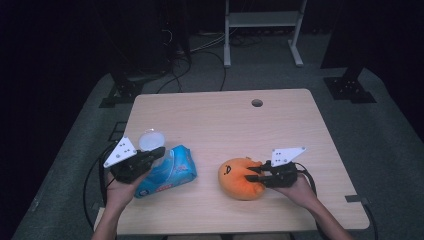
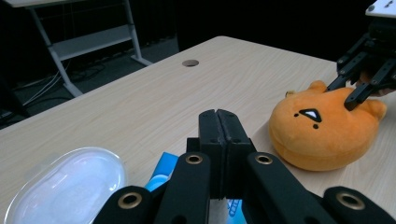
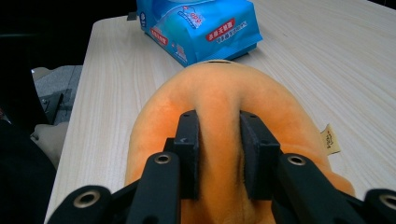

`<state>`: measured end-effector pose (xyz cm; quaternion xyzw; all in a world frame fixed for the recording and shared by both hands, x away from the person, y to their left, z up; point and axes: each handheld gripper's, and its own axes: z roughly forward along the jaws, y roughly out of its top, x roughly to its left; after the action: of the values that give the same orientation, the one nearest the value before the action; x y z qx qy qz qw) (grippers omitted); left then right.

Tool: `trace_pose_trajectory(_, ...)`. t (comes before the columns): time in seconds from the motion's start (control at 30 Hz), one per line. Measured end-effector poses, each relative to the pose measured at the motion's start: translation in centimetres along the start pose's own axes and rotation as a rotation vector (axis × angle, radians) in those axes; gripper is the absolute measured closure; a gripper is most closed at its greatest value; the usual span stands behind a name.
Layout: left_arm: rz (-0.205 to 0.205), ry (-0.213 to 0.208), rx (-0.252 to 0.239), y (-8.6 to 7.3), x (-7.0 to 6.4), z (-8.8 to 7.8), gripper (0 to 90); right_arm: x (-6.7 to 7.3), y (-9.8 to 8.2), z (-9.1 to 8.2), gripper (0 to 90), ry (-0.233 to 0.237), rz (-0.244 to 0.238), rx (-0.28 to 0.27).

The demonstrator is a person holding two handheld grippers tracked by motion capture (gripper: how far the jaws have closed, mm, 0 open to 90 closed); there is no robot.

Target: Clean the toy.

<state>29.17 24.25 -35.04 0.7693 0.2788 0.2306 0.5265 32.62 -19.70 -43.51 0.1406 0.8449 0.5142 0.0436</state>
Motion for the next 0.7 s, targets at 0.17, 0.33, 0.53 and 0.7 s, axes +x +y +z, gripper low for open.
trace_pose_trajectory(0.17, 0.001, -0.013, -0.009, 0.5, -0.2, 0.0, 89.4, 0.0, 0.0, 0.0, 70.0, 0.001, 0.001, -0.002)
trace_pose_trajectory(0.33, -0.008, -0.037, -0.046, 0.9, -0.1, -0.2, 89.7, -0.1, 0.0, 0.0, 69.9, 0.001, 0.002, -0.004)
trace_pose_trajectory(0.53, -0.001, -0.054, -0.067, 1.7, -0.3, -0.4, 89.8, -0.1, -0.1, 0.0, 69.9, 0.001, 0.004, -0.004)
trace_pose_trajectory(0.7, 0.009, -0.082, -0.079, 2.6, -1.0, 0.0, 89.7, -0.1, 0.0, 0.0, 69.9, 0.000, 0.002, -0.003)
